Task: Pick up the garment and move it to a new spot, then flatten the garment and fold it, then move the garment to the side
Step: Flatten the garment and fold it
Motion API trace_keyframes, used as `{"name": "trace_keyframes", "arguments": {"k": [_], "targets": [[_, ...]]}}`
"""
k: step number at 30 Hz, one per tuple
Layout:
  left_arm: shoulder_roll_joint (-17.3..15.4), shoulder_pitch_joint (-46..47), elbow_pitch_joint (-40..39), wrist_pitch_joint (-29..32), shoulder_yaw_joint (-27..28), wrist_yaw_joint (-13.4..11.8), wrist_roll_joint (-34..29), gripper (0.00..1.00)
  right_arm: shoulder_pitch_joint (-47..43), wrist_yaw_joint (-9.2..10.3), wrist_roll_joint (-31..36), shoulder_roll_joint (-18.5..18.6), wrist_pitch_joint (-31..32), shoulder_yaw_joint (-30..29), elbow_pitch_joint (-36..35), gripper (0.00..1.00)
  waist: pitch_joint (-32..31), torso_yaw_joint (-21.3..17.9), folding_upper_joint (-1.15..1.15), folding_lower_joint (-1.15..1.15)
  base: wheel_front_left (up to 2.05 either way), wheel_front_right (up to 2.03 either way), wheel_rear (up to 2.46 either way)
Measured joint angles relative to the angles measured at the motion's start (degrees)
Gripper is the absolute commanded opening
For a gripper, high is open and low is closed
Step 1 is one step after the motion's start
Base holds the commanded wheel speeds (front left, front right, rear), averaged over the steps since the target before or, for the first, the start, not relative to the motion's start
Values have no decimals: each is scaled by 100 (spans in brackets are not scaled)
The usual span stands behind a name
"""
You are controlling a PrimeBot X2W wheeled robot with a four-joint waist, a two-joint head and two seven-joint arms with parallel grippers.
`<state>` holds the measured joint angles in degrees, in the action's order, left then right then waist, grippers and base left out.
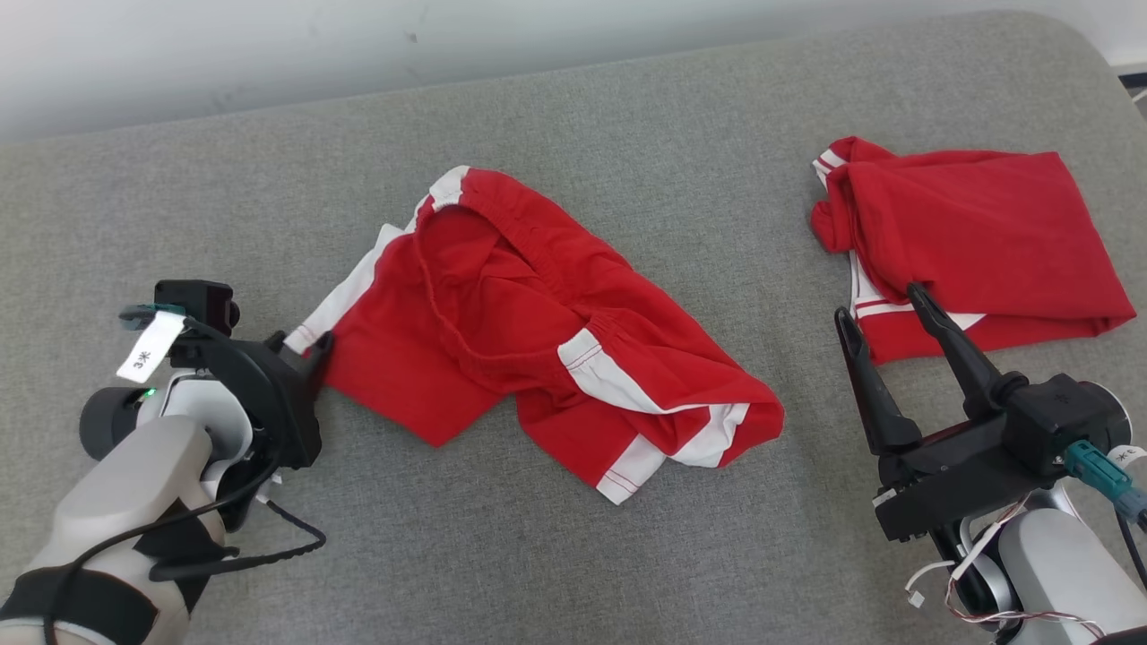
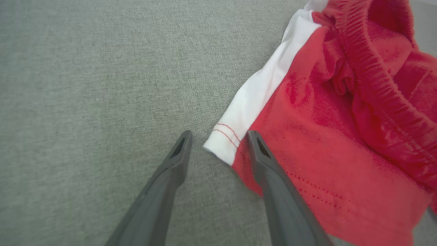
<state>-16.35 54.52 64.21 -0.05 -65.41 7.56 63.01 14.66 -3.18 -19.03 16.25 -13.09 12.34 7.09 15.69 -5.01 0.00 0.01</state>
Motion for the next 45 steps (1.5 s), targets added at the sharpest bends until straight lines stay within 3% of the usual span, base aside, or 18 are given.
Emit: {"name": "trace_keyframes", "arguments": {"k": [3,7,11,18,34,45], "targets": [[31,-32,12,36,133,0,125,0,1,14,0,0,0,0,40,100,-42,34,0,0,0,0,0],[305,-225,-10,-404,471,-1,485,0,-14,22,-1,1,-2,-48,47,100,-115,95,0,0,0,0,0],[567,-425,-73,-813,450,0,490,0,-22,19,-2,3,-3,-54,76,100,-180,219,0,0,0,0,0],[543,-683,-79,-1278,241,-42,183,0,49,-65,-3,-21,-3,105,229,100,-341,544,0,0,0,0,0],[587,-1397,-482,-1412,191,-166,-96,0,483,-322,-235,-265,402,772,820,100,-833,1485,0,-1,0,0,0],[539,-1570,-820,-1413,336,-254,-132,0,485,-389,-460,-157,1183,1461,959,100,-1047,1656,0,-2,0,0,0]]}}
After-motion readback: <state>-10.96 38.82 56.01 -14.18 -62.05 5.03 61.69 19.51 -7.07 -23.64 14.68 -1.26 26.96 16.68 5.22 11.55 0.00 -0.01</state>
